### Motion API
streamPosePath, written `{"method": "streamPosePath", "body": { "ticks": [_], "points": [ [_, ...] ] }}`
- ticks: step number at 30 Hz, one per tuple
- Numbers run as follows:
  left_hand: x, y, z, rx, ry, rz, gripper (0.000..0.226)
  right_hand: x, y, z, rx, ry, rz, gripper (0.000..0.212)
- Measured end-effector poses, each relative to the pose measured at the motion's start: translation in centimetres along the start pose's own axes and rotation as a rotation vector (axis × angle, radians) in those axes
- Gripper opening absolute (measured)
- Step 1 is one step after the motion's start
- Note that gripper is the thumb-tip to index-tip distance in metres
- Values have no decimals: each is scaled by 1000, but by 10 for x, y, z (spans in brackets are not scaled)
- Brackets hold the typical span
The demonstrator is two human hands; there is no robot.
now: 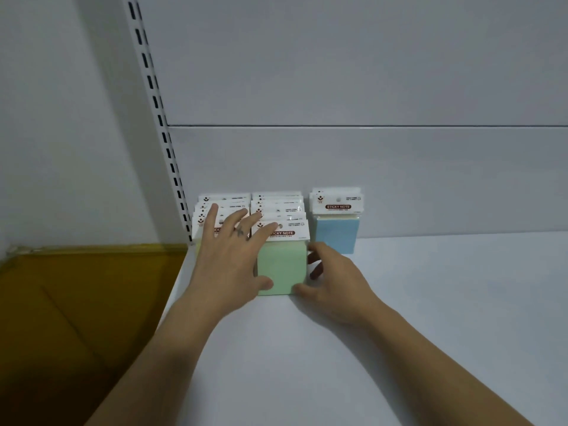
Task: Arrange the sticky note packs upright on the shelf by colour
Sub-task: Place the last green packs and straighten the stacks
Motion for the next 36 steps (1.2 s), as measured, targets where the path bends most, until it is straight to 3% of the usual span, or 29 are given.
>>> {"method": "streamPosePath", "body": {
  "ticks": [11,30,36],
  "points": [
    [0,1,-3,-76,-13,20,82,-5,-6,-10,-66,10,-22,51],
    [-8,11,-4,-222,58,64,84,-8,-6,7,-203,2,-41,46],
    [-6,15,0,-271,92,51,73,-7,-2,12,-260,-30,-71,38]
  ]
}}
Point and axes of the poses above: each hand's wrist, its own y-axis away from the middle knuckle, its own z-axis out of the back of the hand, x = y × z, the point moved 5 cm from there along -y, towards the middle knuckle, and after that the axes turned 10 degrees about z, right-handed, at the moved point
